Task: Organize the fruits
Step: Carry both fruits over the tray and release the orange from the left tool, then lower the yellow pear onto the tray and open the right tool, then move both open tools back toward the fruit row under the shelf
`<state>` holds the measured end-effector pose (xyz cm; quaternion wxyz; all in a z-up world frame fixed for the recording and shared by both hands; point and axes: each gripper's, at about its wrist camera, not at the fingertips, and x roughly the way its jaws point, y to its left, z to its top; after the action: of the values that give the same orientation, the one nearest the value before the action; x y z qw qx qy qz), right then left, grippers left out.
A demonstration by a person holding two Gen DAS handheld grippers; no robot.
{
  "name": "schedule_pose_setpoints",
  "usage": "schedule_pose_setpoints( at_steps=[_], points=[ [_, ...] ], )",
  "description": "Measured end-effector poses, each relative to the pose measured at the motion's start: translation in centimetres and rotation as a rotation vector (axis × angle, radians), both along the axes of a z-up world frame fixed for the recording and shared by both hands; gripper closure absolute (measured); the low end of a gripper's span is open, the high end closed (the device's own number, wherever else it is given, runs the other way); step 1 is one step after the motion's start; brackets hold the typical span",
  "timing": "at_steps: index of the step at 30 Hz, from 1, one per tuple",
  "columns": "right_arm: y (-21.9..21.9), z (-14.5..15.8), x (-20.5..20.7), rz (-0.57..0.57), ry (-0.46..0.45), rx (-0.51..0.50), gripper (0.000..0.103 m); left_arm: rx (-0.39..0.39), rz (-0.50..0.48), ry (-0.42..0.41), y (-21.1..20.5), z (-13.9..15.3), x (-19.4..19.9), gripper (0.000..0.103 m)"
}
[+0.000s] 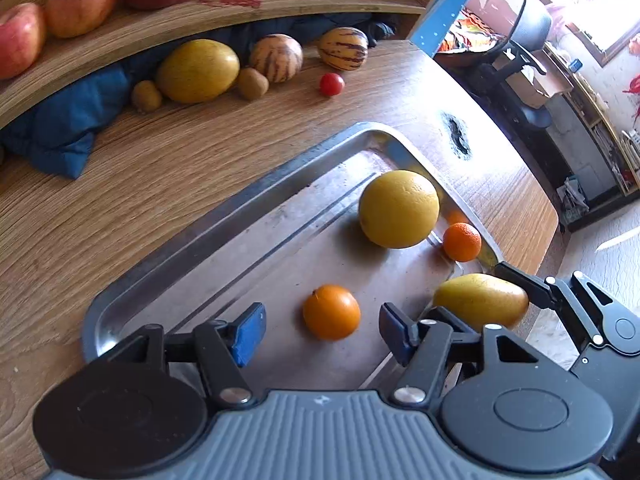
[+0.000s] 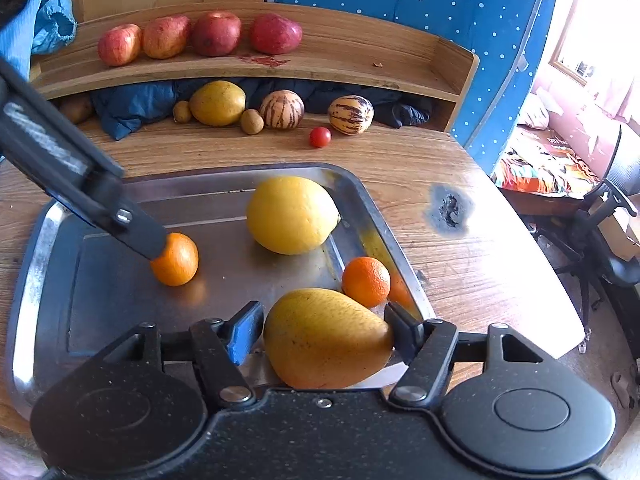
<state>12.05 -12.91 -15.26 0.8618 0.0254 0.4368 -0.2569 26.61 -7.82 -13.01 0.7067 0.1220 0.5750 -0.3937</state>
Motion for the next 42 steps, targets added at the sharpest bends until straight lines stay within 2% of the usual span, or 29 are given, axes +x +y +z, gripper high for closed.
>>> schedule_pose_setpoints(
  at_steps=[3, 7, 13, 16, 21, 26, 32, 37, 42],
  points=[
    [0.2, 0.1, 0.0, -0.005, -0.009, -0.006, 0.021, -0.006, 0.009, -0.010, 0.9, 0.7, 0.1, 0.025],
    [0.5, 0.3, 0.0, -0.008, -0.012, -0.013, 0.017, -0.003, 0.001, -0.037, 2.5, 1.6, 0.0, 0.016],
    [1.5, 1.7, -0.1, 0.021, -0.006, -0.023, 0.004, 0.036, 0.019, -0.044, 5.2, 2.1, 0.4, 0.009],
    [1.8, 2.5, -0.2, 0.029, 0.029, -0.018, 0.004, 0.073, 0.004, -0.069, 6.5, 2.4, 0.5, 0.006],
    [2.3, 3.2, -0.1, 0.073, 0.150, 0.037, 0.004, 0.157, -0.053, -0.121, 8.6, 2.4, 0.1, 0.004],
    [3.2, 3.3, 0.6, 0.124, 0.244, 0.090, 0.004, 0.191, -0.053, -0.096, 10.3, 1.9, -0.3, 0.004],
    [3.7, 3.6, 2.2, 0.168, 0.284, 0.101, 0.004, 0.196, -0.042, -0.045, 10.9, 1.6, 0.1, 0.003],
    [3.8, 4.1, 3.3, 0.217, 0.289, 0.086, 0.004, 0.203, -0.051, -0.062, 10.6, 1.6, 0.5, 0.002],
    [3.5, 4.7, 5.0, 0.269, 0.262, 0.066, 0.004, 0.203, -0.020, -0.059, 10.4, 1.6, 1.3, 0.002]
  ],
)
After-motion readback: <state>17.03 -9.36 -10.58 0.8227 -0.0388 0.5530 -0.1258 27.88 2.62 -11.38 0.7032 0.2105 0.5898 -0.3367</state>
